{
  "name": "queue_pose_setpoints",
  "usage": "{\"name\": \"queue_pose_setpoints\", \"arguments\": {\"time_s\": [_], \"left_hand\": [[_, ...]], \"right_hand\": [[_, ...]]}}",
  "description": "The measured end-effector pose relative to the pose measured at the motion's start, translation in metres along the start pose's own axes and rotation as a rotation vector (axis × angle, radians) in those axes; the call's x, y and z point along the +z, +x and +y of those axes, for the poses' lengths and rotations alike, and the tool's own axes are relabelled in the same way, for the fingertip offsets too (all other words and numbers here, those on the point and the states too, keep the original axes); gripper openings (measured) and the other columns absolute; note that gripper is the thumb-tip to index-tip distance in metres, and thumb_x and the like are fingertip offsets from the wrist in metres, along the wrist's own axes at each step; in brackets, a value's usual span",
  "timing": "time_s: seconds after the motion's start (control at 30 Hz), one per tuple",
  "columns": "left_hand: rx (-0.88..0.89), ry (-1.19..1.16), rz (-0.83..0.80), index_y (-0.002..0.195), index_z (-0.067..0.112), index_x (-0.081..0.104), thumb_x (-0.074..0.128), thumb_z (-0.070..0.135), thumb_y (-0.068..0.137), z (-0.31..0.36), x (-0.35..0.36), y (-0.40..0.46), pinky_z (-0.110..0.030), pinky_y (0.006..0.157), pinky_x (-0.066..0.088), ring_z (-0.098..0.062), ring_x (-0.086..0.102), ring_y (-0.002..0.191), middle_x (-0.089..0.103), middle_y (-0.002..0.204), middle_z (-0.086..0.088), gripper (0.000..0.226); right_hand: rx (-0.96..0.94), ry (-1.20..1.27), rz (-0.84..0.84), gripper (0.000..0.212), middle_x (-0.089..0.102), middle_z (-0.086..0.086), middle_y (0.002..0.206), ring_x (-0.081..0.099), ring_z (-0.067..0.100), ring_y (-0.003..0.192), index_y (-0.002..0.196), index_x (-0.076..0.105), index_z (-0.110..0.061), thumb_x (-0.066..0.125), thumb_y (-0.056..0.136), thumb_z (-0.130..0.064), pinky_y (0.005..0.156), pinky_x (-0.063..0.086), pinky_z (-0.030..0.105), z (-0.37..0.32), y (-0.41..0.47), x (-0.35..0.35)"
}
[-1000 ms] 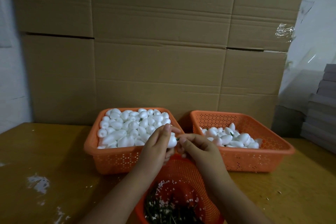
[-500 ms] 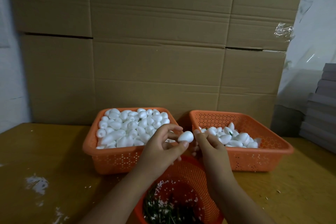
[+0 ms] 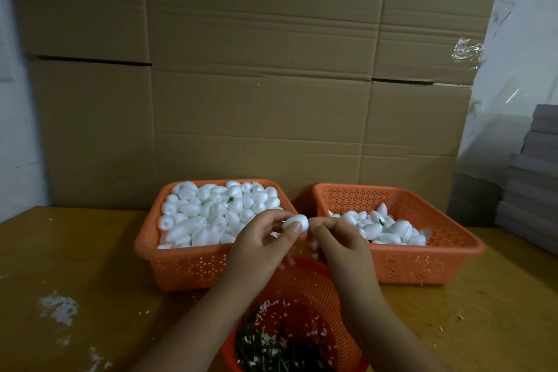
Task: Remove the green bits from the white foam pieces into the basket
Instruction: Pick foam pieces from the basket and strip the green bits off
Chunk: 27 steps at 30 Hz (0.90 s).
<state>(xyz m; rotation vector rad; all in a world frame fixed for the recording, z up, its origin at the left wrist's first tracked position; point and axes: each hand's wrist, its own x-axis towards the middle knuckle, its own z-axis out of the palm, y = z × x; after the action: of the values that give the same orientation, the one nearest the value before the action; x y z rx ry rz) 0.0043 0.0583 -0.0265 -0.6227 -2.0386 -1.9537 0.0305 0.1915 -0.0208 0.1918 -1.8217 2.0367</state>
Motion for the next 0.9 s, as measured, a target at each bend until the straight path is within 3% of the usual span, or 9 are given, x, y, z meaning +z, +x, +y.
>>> {"name": "queue_pose_setpoints", "arguments": {"time_s": [0.17,0.3,0.4,0.5,0.57,0.63,0.77,0.9], "left_hand": [[0.088,0.126,-0.008,0.093,0.044,0.064,0.071,0.023,0.088,-0.0048,0.0029,-0.0001,-0.012,0.057,0.046,0.002,0.063,0.065,0.068,0.081,0.018,0.023],[0.244,0.425,0.122,0.098,0.044,0.062,0.068,0.041,0.086,-0.0088,0.0024,-0.0024,-0.011,0.066,0.048,0.005,0.061,0.083,0.054,0.102,0.023,0.014],[0.294,0.691,0.202,0.107,0.045,0.058,0.056,0.057,0.082,-0.0070,0.0020,-0.0042,-0.007,0.053,0.035,0.013,0.053,0.080,0.042,0.100,0.026,0.027],[0.275,0.585,0.205,0.104,0.048,0.057,0.056,0.054,0.081,-0.0058,0.0016,-0.0037,-0.015,0.056,0.041,0.010,0.055,0.075,0.049,0.096,0.029,0.024],[0.222,0.455,0.214,0.096,0.050,0.059,0.065,0.043,0.083,-0.0063,0.0020,-0.0019,-0.027,0.065,0.053,0.003,0.060,0.074,0.059,0.094,0.028,0.015],[0.172,0.335,0.191,0.096,0.048,0.062,0.071,0.030,0.085,-0.0070,0.0019,-0.0004,-0.033,0.076,0.057,-0.001,0.065,0.079,0.066,0.094,0.026,0.023],[0.127,0.193,0.135,0.102,0.046,0.062,0.072,0.018,0.087,-0.0074,0.0001,0.0010,-0.034,0.086,0.057,-0.002,0.069,0.091,0.072,0.098,0.021,0.033],[0.113,0.221,0.100,0.102,0.041,0.053,0.071,0.030,0.088,-0.0100,0.0013,-0.0014,-0.045,0.081,0.058,-0.005,0.072,0.086,0.074,0.095,0.016,0.025]], "right_hand": [[-0.075,-0.063,0.030,0.012,0.069,-0.001,0.071,0.065,0.010,0.070,0.083,0.072,-0.010,0.062,0.090,-0.009,0.066,0.053,0.021,0.0013,-0.0011,0.0018],[-0.216,-0.196,0.076,0.009,0.068,0.001,0.084,0.065,0.010,0.080,0.085,0.074,-0.017,0.067,0.088,-0.012,0.072,0.050,0.018,0.0013,-0.0029,0.0037],[-0.351,-0.321,0.084,0.017,0.064,-0.009,0.089,0.060,0.006,0.093,0.087,0.076,-0.025,0.067,0.087,-0.010,0.077,0.044,0.012,0.0009,-0.0052,0.0057],[-0.387,-0.361,0.056,0.019,0.063,-0.017,0.096,0.057,0.001,0.101,0.096,0.074,-0.031,0.063,0.091,-0.016,0.081,0.041,0.008,-0.0001,-0.0083,0.0087],[-0.359,-0.349,0.057,0.022,0.062,-0.027,0.099,0.056,-0.008,0.100,0.102,0.068,-0.035,0.061,0.093,-0.017,0.079,0.040,0.002,0.0001,-0.0078,0.0091],[-0.283,-0.312,0.060,0.023,0.061,-0.036,0.096,0.056,-0.015,0.094,0.099,0.065,-0.035,0.058,0.095,-0.014,0.074,0.039,0.000,0.0017,-0.0063,0.0079],[-0.116,-0.216,0.013,0.019,0.070,-0.020,0.084,0.064,-0.006,0.079,0.091,0.069,-0.024,0.052,0.098,-0.019,0.065,0.044,0.006,0.0058,-0.0020,0.0066],[-0.144,-0.159,-0.019,0.019,0.071,-0.012,0.087,0.065,-0.003,0.082,0.094,0.071,-0.022,0.054,0.097,-0.016,0.069,0.047,0.009,0.0035,-0.0037,0.0088]]}}
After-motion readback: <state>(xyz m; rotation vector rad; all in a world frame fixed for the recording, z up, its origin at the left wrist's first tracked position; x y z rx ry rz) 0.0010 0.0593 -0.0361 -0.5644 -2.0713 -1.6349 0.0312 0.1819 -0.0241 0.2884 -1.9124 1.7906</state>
